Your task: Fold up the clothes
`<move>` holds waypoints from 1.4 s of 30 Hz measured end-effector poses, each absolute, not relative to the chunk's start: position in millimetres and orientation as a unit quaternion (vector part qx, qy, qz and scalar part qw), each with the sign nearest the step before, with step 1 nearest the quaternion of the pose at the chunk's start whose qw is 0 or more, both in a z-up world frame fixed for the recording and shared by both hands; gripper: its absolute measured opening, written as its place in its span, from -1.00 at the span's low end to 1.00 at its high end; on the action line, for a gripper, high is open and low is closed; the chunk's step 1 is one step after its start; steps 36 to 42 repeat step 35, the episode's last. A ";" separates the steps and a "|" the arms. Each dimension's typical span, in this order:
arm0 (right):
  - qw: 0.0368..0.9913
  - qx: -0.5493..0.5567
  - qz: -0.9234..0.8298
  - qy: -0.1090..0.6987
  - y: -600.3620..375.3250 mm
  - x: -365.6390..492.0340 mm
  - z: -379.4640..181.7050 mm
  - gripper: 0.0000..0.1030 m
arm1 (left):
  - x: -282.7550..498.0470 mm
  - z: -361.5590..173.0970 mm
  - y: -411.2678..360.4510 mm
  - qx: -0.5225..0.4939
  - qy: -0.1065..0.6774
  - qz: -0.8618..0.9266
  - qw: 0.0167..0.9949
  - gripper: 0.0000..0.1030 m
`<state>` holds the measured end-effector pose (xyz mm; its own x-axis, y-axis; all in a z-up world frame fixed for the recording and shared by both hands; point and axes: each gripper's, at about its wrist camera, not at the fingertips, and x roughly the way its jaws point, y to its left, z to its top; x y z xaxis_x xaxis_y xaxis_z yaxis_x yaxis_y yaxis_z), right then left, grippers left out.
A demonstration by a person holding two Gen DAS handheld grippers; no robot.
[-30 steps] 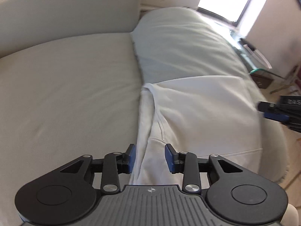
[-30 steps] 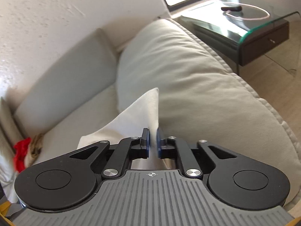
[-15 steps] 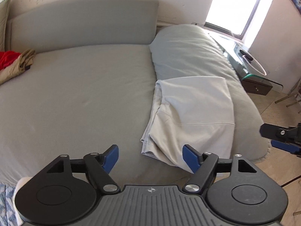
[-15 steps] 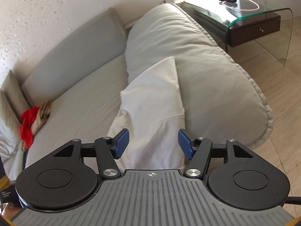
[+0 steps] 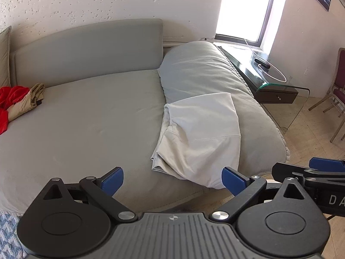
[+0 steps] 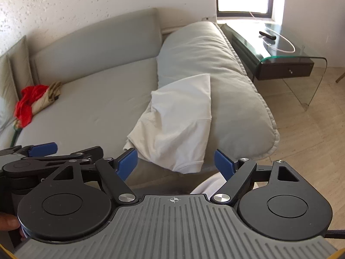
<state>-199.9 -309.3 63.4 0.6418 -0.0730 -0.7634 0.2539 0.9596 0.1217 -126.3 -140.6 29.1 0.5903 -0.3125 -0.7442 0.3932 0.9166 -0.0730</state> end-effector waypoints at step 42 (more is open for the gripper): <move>0.891 0.091 -0.110 0.431 -304.3 -191.7 50.6 0.62 | -112.0 14.8 -140.3 0.041 0.431 -0.180 0.883 0.89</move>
